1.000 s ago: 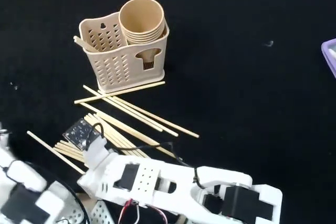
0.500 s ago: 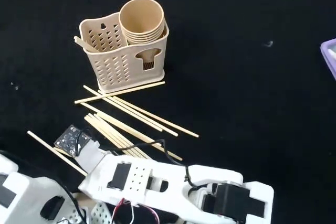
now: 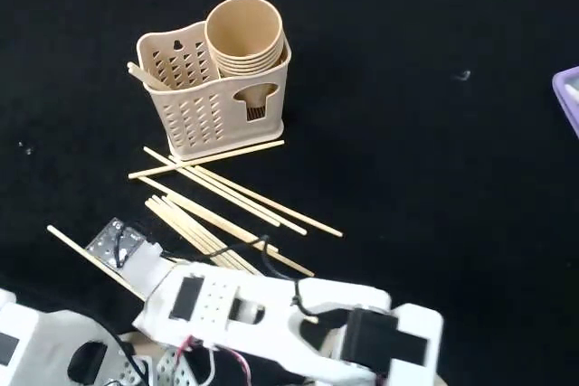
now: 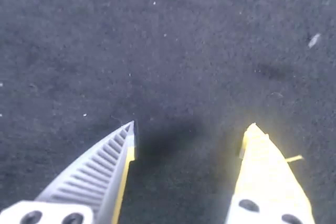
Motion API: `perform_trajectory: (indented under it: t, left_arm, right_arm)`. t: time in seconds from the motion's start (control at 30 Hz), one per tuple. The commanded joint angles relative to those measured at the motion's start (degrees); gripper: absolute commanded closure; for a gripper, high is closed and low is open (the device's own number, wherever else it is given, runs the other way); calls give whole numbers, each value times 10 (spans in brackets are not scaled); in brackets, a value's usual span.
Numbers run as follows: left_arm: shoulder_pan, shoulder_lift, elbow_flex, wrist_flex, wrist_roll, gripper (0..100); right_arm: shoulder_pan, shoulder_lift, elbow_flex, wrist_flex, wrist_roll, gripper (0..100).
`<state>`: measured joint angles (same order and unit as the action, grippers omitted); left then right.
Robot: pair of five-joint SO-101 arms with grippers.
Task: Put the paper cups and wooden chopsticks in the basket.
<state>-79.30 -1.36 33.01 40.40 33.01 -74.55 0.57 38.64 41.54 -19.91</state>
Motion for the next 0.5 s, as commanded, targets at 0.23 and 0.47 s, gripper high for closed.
perform_trajectory:
  t: [0.23,0.47]
  left_arm:
    - [17,-4,-33,14,4,679]
    - [58,-4,-16,14,1,679]
  right_arm:
    - [77,41,-95,69,113,992]
    - [137,-102,-44,131,159,988]
